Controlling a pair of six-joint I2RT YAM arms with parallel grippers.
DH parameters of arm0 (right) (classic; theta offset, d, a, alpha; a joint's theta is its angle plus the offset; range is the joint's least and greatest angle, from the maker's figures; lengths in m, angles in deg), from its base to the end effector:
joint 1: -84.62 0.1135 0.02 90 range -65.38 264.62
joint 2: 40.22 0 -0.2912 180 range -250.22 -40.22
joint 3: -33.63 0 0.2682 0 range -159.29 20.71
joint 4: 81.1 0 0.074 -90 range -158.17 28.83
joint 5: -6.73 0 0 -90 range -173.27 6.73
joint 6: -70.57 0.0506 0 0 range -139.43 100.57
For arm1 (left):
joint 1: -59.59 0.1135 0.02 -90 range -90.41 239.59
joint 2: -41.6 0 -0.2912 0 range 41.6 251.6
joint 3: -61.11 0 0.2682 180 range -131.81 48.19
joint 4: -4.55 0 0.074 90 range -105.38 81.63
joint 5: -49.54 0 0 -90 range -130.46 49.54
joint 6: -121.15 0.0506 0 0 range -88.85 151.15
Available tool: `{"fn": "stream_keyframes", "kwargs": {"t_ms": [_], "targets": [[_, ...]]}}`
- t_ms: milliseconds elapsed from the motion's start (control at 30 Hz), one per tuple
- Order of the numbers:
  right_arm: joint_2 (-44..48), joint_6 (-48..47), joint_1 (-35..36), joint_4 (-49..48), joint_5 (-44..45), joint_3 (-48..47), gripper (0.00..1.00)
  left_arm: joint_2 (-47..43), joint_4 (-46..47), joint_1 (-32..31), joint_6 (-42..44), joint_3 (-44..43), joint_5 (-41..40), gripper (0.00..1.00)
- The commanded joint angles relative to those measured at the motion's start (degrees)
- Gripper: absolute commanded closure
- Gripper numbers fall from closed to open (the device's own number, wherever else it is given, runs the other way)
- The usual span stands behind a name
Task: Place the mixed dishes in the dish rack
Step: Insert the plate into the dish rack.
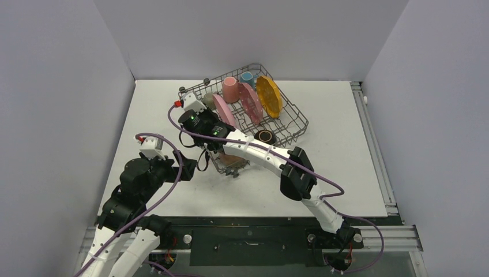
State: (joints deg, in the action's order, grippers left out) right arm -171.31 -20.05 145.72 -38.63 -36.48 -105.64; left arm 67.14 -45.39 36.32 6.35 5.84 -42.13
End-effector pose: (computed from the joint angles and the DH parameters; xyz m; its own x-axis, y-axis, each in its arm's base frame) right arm 0.3061 0.4782 0.3099 -0.2689 -0.5025 -0.8217 -0.3113 0.8527 -0.4195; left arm 0.0989 -0.0409 0.3290 -0.4432 -0.2658 -0.8561 0.2026 0.9006 -0.3845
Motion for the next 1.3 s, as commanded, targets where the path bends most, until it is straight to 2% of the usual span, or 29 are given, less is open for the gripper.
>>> {"fn": "stream_keyframes", "kwargs": {"t_ms": [0,533,733,967,1133,1267], "targets": [[-0.2,2.2,-0.6,-2.4,-0.6,-2.7,1.0,-0.5,2.3,0.5,0.1,-0.2,-0.7,0.04],[-2.2,5.1,-0.9,-2.0,-2.1,-3.1,1.0,-0.5,2.3,0.6,0.1,-0.2,-0.8,0.04],[-2.8,5.6,-0.9,-1.9,-2.5,-3.0,0.95,-0.5,2.3,0.7,0.0,-0.1,-0.7,0.04],[-3.3,6.0,-0.9,-2.1,-2.8,-2.9,0.84,-0.5,2.3,0.8,0.1,-0.1,-0.6,0.04],[-3.0,6.0,-0.8,-2.3,-2.7,-2.8,0.67,-0.4,2.4,0.8,0.0,-0.1,-0.7,0.04],[-2.3,6.0,-0.7,-2.6,-2.3,-2.7,0.6,-0.5,2.4,0.8,0.0,-0.1,-0.6,0.04]]}}
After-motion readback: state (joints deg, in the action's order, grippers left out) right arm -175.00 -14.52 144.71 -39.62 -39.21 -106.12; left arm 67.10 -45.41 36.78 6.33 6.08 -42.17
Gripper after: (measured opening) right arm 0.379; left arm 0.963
